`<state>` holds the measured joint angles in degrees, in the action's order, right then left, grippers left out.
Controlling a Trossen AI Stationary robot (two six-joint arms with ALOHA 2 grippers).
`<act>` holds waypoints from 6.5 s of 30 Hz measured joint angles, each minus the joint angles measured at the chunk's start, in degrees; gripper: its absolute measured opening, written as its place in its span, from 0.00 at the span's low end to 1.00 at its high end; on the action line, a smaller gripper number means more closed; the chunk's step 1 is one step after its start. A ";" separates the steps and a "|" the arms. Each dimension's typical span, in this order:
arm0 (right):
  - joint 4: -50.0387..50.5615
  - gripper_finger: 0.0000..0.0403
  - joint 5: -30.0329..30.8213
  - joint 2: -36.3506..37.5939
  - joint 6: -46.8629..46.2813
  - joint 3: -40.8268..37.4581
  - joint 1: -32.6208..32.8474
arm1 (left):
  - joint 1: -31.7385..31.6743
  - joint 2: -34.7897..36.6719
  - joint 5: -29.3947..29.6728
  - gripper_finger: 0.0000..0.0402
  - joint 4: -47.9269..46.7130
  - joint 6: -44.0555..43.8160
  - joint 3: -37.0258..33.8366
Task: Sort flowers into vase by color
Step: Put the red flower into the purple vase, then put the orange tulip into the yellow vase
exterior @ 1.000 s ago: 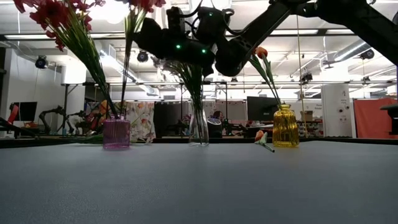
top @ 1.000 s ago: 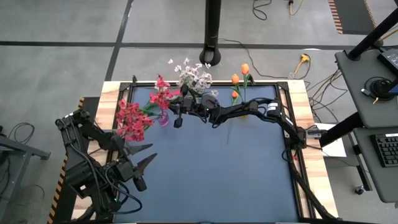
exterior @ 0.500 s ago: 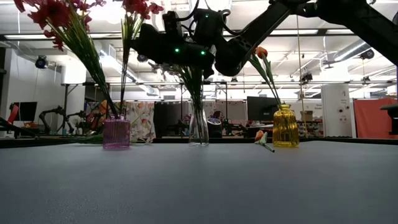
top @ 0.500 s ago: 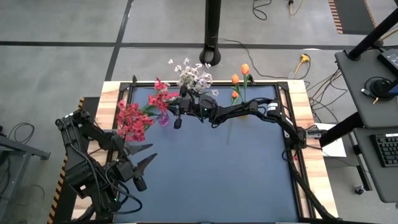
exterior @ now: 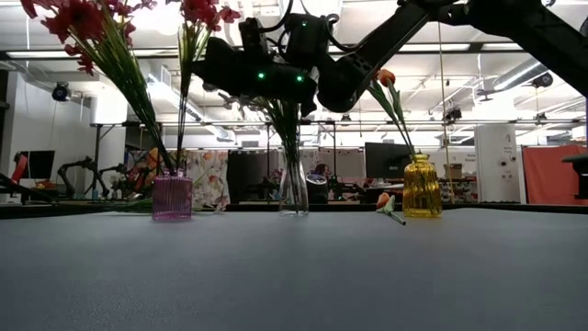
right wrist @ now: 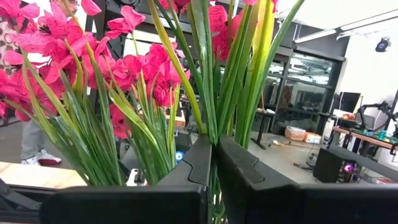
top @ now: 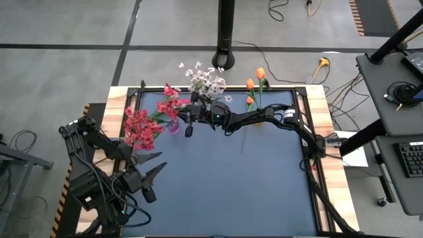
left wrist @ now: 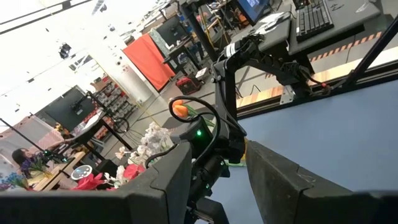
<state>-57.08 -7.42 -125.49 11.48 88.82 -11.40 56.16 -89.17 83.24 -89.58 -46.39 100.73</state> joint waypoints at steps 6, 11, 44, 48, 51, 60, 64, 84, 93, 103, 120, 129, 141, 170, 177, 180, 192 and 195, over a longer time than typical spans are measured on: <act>0.73 0.12 0.00 0.00 0.33 0.00 0.00 | 0.00 0.00 0.01 0.34 -0.01 0.00 0.00; 1.54 0.24 0.04 0.00 -0.16 0.00 0.00 | 0.00 0.00 0.24 0.34 -0.01 0.00 0.00; 9.54 0.69 0.02 0.11 1.14 -0.06 1.90 | 0.02 0.00 0.24 0.34 0.27 0.00 0.02; 10.57 0.69 0.02 0.13 1.18 -0.18 1.92 | 0.02 0.00 0.24 0.34 0.46 0.00 0.02; 10.58 0.68 0.04 0.18 1.18 -0.26 2.06 | 0.02 0.00 0.24 0.34 0.46 -0.02 0.02; 13.83 0.67 0.22 1.79 2.02 -0.28 2.42 | 0.01 0.00 0.24 0.34 0.66 -0.02 0.02; 18.05 0.67 1.45 3.59 3.22 -0.28 2.98 | 0.00 0.00 0.24 0.34 0.72 -0.02 0.02; 62.00 0.67 1.41 22.14 4.50 -1.30 11.26 | -0.39 0.00 0.11 0.34 2.57 -0.02 0.04; 81.89 0.64 1.70 29.89 -11.05 -1.53 15.76 | -0.39 -0.09 -0.83 0.34 3.04 0.66 0.04; 104.05 0.65 15.43 31.76 -27.96 -1.60 20.19 | -0.39 -0.13 -1.97 0.34 3.50 0.68 0.04; 116.85 0.65 35.49 35.83 -56.64 -16.45 21.49 | -0.97 -1.20 -7.73 0.34 7.02 3.12 -1.11; 98.56 0.65 38.92 37.25 -64.80 -31.84 16.70 | -4.57 -4.24 -7.63 0.34 8.44 8.13 -1.16; 79.23 0.63 36.19 34.28 -65.94 -40.51 11.38 | -7.30 -4.46 -20.28 0.34 12.75 18.80 -1.16; 83.04 0.11 27.37 31.72 -61.36 -40.57 16.86 | -7.32 -4.42 -5.09 0.34 20.14 21.92 2.08; 91.21 0.07 17.59 36.16 -60.90 -40.80 20.59 | -7.32 -4.42 -5.09 0.34 20.16 21.92 2.10; 94.87 0.07 12.84 38.55 -62.82 -40.92 22.59 | -7.32 -4.42 -5.11 0.34 20.13 21.92 2.10; 99.33 0.21 11.39 45.06 -65.94 -40.83 28.06 | -7.32 -4.35 -5.76 0.34 20.56 18.99 2.59; 99.66 0.29 12.01 45.57 -65.38 -40.81 28.06 | -7.50 -4.35 -7.76 0.34 20.61 18.88 2.62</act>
<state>42.58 4.59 -79.92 -53.90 48.01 16.66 48.66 -93.51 75.49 -68.97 -27.51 103.35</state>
